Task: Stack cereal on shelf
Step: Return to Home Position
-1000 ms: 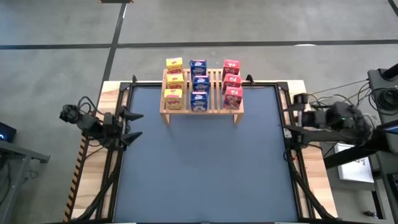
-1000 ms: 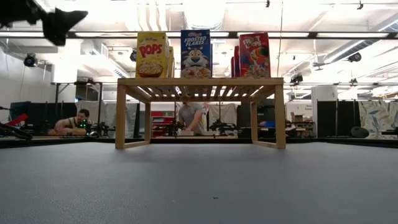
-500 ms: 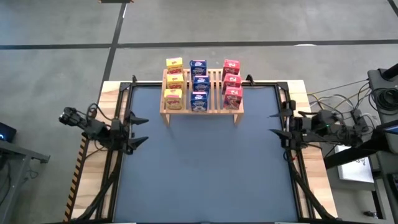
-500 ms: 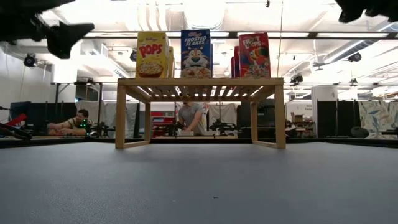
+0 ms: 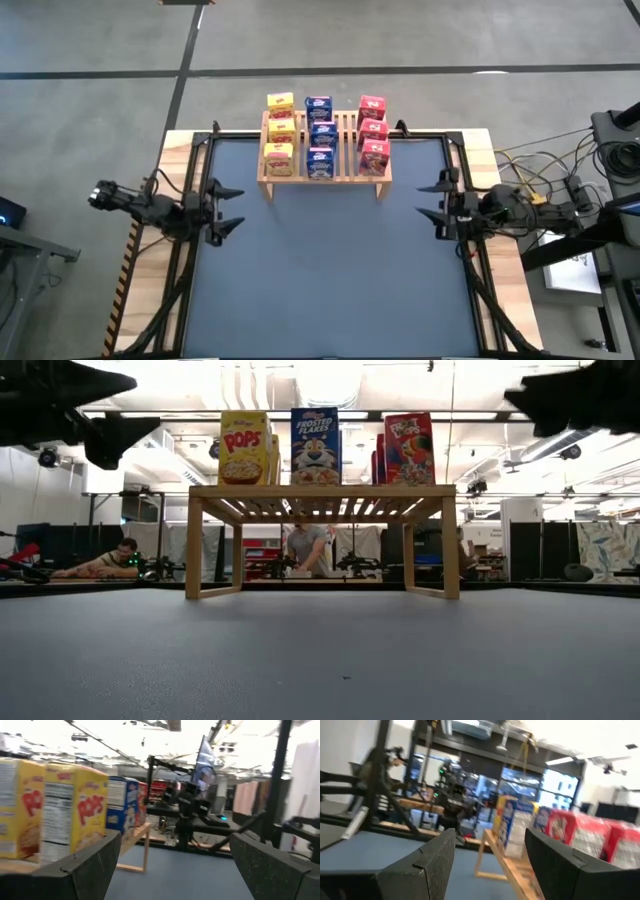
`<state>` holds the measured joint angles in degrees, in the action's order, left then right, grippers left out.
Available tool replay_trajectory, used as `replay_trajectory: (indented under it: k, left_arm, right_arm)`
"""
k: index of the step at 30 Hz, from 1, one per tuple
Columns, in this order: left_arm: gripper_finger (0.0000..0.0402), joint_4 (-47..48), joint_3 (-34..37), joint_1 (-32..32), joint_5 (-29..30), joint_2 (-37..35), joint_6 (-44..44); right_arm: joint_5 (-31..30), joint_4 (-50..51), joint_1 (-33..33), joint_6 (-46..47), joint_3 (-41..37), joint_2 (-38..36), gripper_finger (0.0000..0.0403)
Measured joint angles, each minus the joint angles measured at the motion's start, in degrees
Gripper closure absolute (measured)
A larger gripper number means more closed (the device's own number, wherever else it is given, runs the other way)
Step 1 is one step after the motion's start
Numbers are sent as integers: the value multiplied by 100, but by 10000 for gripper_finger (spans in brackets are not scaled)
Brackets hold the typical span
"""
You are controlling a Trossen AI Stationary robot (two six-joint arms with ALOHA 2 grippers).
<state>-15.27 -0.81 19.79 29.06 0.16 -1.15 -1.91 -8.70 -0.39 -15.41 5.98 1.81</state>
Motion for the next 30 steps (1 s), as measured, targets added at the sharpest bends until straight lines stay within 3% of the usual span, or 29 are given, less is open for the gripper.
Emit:
replay_trajectory:
  k: [8,23,30]
  left_arm:
    - [43,209,21,-924,-1337,-14,313]
    - [43,857,21,-1010,-1250,241,29]
    - [43,923,-20,-1010,-1250,382,20]
  right_arm:
    - [-409,-120,-1,251,-395,-29,174]
    - [-441,-109,-1,306,-508,-27,246]
    - [-1423,-132,-1,673,-522,-27,297]
